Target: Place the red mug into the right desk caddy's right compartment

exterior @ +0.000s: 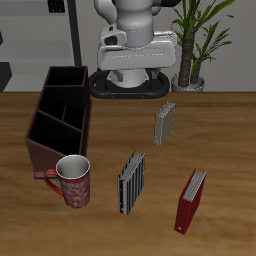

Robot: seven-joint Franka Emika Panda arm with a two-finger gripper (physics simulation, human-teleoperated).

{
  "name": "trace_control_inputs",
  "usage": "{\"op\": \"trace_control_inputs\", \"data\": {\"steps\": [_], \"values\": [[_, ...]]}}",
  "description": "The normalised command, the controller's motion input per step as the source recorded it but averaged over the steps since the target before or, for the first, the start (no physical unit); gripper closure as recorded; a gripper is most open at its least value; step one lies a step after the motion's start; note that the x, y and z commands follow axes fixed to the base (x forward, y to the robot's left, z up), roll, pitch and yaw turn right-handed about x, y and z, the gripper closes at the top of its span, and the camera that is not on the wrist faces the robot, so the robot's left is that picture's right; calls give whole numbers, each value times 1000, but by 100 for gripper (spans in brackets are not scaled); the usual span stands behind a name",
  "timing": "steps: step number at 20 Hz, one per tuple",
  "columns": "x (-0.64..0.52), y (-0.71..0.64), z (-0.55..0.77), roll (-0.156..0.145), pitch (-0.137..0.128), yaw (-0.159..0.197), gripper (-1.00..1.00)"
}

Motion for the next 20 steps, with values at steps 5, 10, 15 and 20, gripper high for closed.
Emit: {"op": "trace_control_inputs", "data": {"steps": [5,10,15,20], "values": [[275,-205,99,-6,-15,23,-100],[452,-308,154,-9,-36,31,-100],[473,-374,29,20,-9,-22,-100],[240,-172,-34,-1,-8,10,-100]]}}
